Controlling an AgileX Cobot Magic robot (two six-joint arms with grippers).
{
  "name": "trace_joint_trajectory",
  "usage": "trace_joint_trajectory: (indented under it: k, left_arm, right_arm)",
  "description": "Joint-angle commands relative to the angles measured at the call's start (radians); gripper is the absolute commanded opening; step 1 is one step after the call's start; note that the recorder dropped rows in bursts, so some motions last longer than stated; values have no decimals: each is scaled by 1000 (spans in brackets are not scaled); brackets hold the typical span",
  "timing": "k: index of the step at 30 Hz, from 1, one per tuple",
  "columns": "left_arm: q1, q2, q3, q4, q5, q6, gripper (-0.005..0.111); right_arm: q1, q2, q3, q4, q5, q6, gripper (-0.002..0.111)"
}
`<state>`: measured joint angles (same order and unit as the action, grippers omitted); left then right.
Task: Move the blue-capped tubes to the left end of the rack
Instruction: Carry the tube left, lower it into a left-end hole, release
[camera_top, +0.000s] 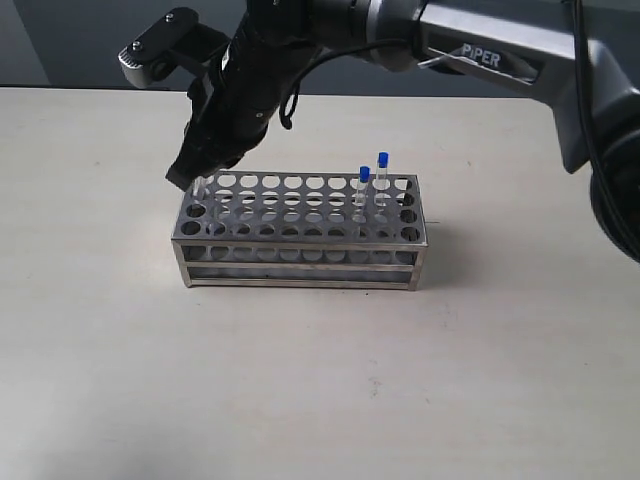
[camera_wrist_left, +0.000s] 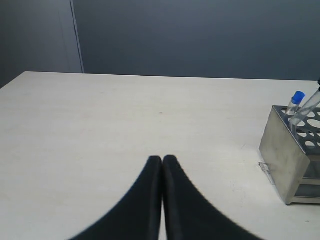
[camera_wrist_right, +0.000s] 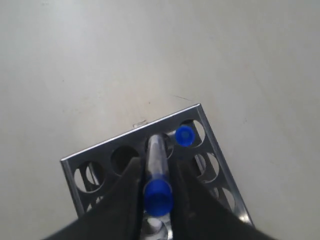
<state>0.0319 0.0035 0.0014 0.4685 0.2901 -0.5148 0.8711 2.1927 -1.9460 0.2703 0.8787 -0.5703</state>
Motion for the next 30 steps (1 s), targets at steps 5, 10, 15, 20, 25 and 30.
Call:
trace_joint_trajectory:
  k: [5, 10, 15, 20, 25, 30]
  left_arm:
    - [-4, -4, -1, 0, -1, -2, 1]
    - [-4, -4, -1, 0, -1, -2, 1]
    - [-4, -4, -1, 0, -1, -2, 1]
    - [-4, -4, -1, 0, -1, -2, 1]
    - [-4, -4, -1, 0, -1, -2, 1]
    - [-4, -4, -1, 0, 2, -2, 1]
  right_arm:
    - [1, 21, -5, 53, -77, -6, 0]
    - [1, 50, -5, 63, -91, -6, 0]
    - [7, 68, -5, 72, -110, -6, 0]
    - [18, 68, -5, 78, -146, -25, 0]
    - [20, 68, -5, 78, -147, -25, 0]
    - [20, 68, -5, 71, -146, -14, 8]
